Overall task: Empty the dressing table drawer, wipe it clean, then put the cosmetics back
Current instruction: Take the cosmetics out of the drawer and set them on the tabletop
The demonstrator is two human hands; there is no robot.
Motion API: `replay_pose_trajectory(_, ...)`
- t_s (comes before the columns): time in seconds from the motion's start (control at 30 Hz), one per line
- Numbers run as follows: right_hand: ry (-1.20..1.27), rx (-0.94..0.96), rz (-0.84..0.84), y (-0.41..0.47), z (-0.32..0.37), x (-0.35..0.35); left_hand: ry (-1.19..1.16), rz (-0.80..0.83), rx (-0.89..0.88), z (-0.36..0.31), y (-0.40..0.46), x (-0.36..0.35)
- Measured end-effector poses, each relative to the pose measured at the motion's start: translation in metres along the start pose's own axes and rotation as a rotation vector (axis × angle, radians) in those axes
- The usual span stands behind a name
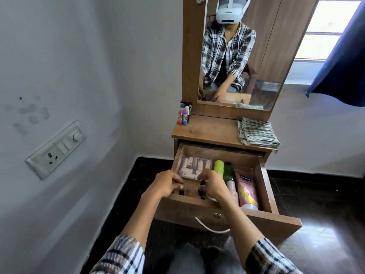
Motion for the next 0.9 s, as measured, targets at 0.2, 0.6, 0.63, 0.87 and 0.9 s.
replay_pose_trajectory(0.2, -0.054, -0.035, 0.031, 0.002, -0.009, -0.012, 0.190, 0.057, -0.003, 0.005, 0.010, -0.010)
replay_pose_trajectory(0.6, 0.345, 0.093, -0.136, 0.013, 0.017, 0.007, 0.105, -0.082, -0.141, -0.022, 0.012, 0.012)
replay_pose_trajectory(0.63, 0.373, 0.106, -0.162, 0.015, 0.022, 0.012, 0.028, -0.075, -0.162, -0.028, 0.011, 0.017)
replay_pose_trajectory(0.87, 0.507, 0.111, -0.298, 0.032, 0.040, 0.044, -0.211, -0.240, -0.263, -0.061, 0.012, 0.054)
replay_pose_trajectory(0.9, 0.529, 0.105, -0.315, 0.038, 0.042, 0.046, -0.239, -0.283, -0.268, -0.064, 0.015, 0.061)
Point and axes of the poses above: each hand's wrist, its own y-axis towards the middle knuckle, its own x-axis out of the back of the hand, z = x × y, the point moved 9 cm from there along y, towards the middle knuckle, and after that the axes turned 9 degrees about x, right-handed, at the moved point
